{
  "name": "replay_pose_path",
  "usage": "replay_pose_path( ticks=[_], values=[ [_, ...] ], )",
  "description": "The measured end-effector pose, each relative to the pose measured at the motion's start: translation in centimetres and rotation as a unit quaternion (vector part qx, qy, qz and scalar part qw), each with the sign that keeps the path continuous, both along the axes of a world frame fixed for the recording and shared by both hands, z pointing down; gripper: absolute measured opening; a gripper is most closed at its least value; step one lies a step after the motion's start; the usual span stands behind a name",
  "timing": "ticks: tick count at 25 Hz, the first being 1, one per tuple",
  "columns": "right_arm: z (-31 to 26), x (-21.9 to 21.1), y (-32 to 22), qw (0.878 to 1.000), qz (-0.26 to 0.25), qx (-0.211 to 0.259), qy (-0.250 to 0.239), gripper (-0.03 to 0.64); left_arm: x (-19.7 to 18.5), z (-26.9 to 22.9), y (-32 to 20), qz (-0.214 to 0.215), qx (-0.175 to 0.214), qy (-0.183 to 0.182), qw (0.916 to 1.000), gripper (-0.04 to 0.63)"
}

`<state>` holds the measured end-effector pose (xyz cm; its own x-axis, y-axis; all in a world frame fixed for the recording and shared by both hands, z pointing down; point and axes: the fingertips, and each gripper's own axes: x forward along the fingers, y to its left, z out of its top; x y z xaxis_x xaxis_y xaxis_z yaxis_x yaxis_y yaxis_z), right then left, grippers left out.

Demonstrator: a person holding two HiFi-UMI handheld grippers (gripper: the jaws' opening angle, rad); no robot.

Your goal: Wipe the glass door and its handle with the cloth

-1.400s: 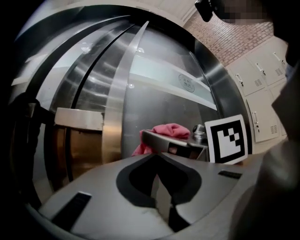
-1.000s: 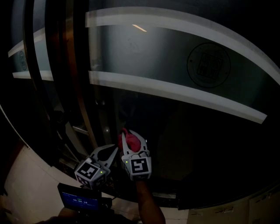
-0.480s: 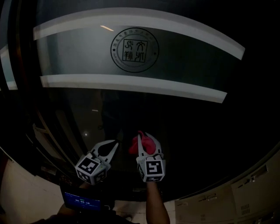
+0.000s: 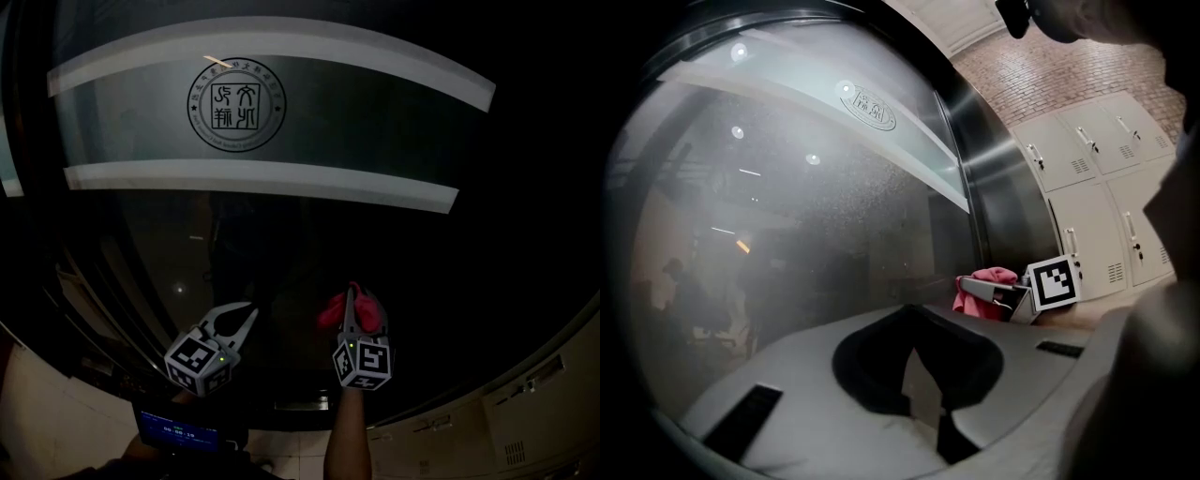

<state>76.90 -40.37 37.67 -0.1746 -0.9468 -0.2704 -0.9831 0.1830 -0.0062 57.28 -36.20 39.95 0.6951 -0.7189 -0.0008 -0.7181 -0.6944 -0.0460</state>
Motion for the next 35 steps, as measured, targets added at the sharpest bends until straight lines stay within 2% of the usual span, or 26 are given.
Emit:
replay_pose_path(
  ticks=[6, 11, 15, 19, 23, 26, 31, 35],
  values=[
    [0.1, -1.2, 0.3, 1.0, -0.004, -0.004, 0.003, 0.058, -1.2, 0.2, 0.3, -0.007, -0.004, -0.003, 1.0, 0.002],
    [0.4, -6.8, 1.8, 0.999, -0.038, -0.003, -0.005, 0.058, -4.5, 0.5, 1.5, -0.016, -0.008, -0.011, 0.9998, 0.002],
    [0.7, -14.2, 3.9, 0.997, -0.074, -0.004, 0.004, 0.06, -8.2, 0.6, 3.3, -0.01, -0.014, -0.013, 0.9998, 0.002],
    [0.6, -23.5, 7.1, 0.995, -0.098, 0.008, 0.004, 0.06, -13.5, 1.4, 5.8, -0.002, -0.006, -0.049, 0.9988, 0.002],
    [0.2, -33.2, 10.7, 0.994, -0.106, 0.024, -0.007, 0.06, -20.2, 2.1, 8.8, 0.032, -0.007, -0.056, 0.9979, 0.002],
    [0.6, -40.0, 12.8, 0.992, -0.118, 0.015, -0.031, 0.06, -26.1, 2.4, 11.1, 0.046, -0.003, -0.07, 0.9965, 0.002],
    [0.4, -49.6, 15.7, 0.988, -0.15, -0.004, -0.025, 0.06, -34.8, 1.5, 13.6, 0.036, -0.011, -0.042, 0.9984, 0.002],
    [-0.1, -54.5, 17.6, 0.984, -0.177, -0.001, -0.007, 0.06, -39.6, 0.4, 15.1, 0.009, -0.008, -0.026, 0.9996, 0.003]
  ],
)
